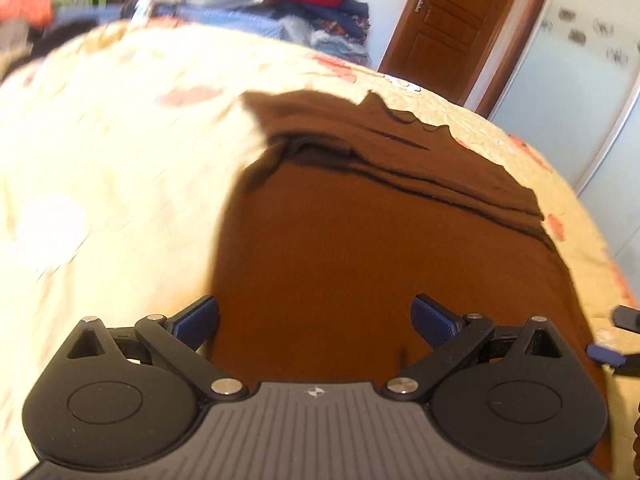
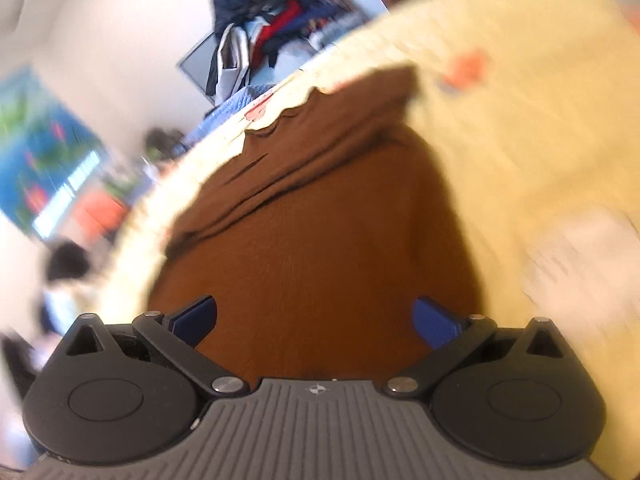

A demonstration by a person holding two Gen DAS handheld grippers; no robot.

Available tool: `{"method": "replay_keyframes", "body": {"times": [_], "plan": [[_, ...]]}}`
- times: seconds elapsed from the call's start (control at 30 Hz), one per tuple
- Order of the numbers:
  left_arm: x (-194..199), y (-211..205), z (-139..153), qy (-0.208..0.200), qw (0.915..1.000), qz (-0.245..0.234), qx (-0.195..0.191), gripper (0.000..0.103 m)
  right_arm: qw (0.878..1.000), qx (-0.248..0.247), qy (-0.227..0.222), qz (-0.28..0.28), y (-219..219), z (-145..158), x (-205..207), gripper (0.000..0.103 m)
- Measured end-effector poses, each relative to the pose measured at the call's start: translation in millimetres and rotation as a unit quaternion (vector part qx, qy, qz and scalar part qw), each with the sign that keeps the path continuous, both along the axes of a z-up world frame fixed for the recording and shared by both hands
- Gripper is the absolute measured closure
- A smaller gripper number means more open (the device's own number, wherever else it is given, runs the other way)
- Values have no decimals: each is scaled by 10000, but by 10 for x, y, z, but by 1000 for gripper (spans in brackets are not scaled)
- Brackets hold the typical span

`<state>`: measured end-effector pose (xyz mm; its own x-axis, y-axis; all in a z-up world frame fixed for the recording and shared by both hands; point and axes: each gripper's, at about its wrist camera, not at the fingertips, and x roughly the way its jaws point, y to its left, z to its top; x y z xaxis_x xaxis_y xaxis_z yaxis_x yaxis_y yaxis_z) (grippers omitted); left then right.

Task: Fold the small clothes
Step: 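Grasp the folded sweater edge with the right gripper while the left gripper grasps it too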

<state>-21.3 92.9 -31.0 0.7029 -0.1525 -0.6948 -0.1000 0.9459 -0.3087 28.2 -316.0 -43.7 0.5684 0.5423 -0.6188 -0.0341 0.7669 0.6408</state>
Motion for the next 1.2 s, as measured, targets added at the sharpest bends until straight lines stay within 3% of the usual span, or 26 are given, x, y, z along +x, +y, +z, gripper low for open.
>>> {"method": "replay_keyframes", "body": {"times": [0.07, 0.13, 0.2, 0.23, 0.3, 0.33, 0.37, 0.53, 0.87, 0.97, 1.03, 1.07, 1.13, 1.2], "plan": [[-85, 208, -39, 150, 9993, 0, -352, 0, 9991, 282, 219, -242, -302, 24, -100, 0], [-139, 359, -34, 192, 9968, -167, -755, 0, 9982, 186, 443, -351, -482, 23, -159, 0], [-127, 472, -51, 343, 9890, -551, -1327, 0, 9971, 436, 612, -90, -584, -11, -166, 0], [-109, 528, -87, 470, 9796, -817, -1772, 0, 9946, 670, 787, 51, -608, -45, -154, 0], [-66, 615, -203, 819, 9511, -1163, -2743, 0, 9848, 1220, 1177, 372, -592, -135, -126, 0], [-50, 642, -274, 1002, 9358, -1272, -3131, 0, 9770, 1503, 1383, 610, -563, -196, -107, 0], [-55, 668, -320, 1074, 9266, -1316, -3354, 0, 9737, 1573, 1425, 831, -515, -207, -101, 0], [-173, 783, -374, 1219, 9108, -1260, -3737, 0, 9675, 1510, 1593, 1259, -330, -216, -183, 0], [-353, 697, -333, 1422, 9144, -1317, -3555, 2, 9730, 1407, 1397, 1180, -301, -185, -281, 1], [-431, 645, -296, 1499, 9249, -1346, -3225, 25, 9747, 1374, 1353, 1129, -353, -170, -351, 7], [-438, 643, -307, 1679, 9319, -1285, -2947, 67, 9765, 1335, 1370, 992, -390, -177, -372, 24], [-441, 659, -317, 1741, 9339, -1232, -2870, 74, 9777, 1264, 1380, 955, -405, -183, -381, 32], [-433, 704, -342, 1843, 9332, -1163, -2858, 84, 9805, 989, 1442, 902, -425, -210, -381, 73], [-408, 713, -349, 1963, 9374, -1101, -2659, 97, 9818, 760, 1503, 880, -437, -257, -379, 90]]}}
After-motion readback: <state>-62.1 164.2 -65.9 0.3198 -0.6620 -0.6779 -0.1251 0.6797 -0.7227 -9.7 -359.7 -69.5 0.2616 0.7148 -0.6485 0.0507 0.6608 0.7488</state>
